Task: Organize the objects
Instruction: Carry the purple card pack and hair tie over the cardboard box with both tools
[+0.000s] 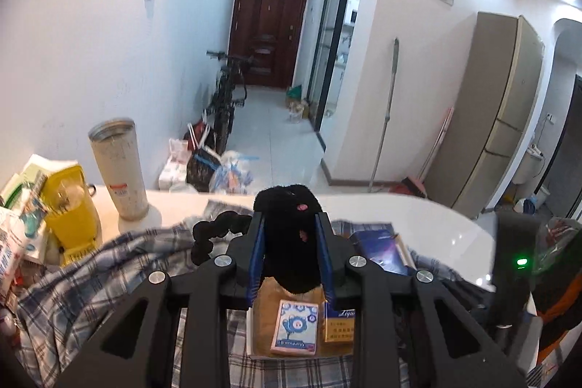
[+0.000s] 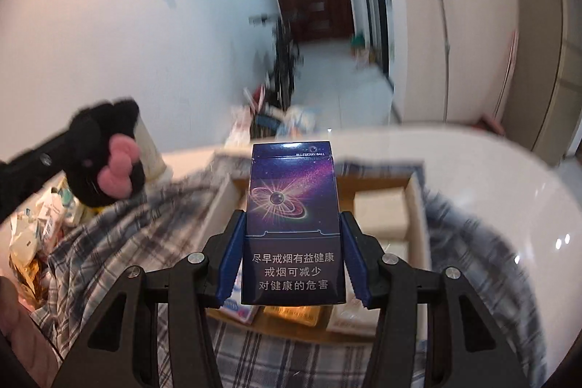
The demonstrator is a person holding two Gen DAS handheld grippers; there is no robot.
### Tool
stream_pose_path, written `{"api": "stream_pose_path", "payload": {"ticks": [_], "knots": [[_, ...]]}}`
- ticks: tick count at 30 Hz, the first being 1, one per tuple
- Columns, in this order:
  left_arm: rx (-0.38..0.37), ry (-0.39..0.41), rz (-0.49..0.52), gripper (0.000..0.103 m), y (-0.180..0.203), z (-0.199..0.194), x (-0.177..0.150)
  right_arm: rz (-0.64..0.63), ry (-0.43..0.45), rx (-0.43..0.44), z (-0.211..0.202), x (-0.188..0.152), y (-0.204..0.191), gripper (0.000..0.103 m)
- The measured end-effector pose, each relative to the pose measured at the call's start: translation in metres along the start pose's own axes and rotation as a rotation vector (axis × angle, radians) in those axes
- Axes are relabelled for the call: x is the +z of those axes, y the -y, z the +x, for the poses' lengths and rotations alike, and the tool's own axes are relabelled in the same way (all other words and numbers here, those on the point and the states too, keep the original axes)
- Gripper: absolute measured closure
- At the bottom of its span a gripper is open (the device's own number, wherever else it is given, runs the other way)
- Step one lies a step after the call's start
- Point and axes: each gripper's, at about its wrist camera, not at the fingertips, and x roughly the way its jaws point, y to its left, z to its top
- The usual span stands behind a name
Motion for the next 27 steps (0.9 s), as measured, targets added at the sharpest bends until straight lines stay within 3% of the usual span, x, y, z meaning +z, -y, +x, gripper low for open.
{"api": "stream_pose_path", "payload": {"ticks": [3,6,13,17,20,24,27], "knots": [[-0.027,-0.070,-0.025,0.075,-0.001,0.019,-0.008,0.041,-0.087,0.024,0.023,-0.010,0.005,0.053],[-0.018,-0.091,-0.034,0.075,-0.002,0.027,-0.013,0.075,-0.161,0.047,0.043,-0.016,0.014,0.053],[-0.029,-0.132,-0.066,0.075,-0.006,0.040,-0.018,0.035,-0.147,0.023,0.045,-0.019,0.003,0.049],[-0.018,-0.123,-0.047,0.075,0.000,0.036,-0.019,0.032,-0.109,0.002,0.040,-0.012,0.008,0.039],[-0.014,-0.118,-0.044,0.075,0.002,0.034,-0.018,0.033,-0.051,-0.037,0.025,-0.001,0.016,0.038],[-0.016,-0.129,-0.011,0.075,0.016,0.043,-0.013,-0.004,0.067,-0.188,0.003,0.016,0.031,0.038],[-0.010,-0.133,0.041,0.075,0.031,0.061,-0.009,0.010,0.108,-0.217,-0.006,0.026,0.048,0.038]]}}
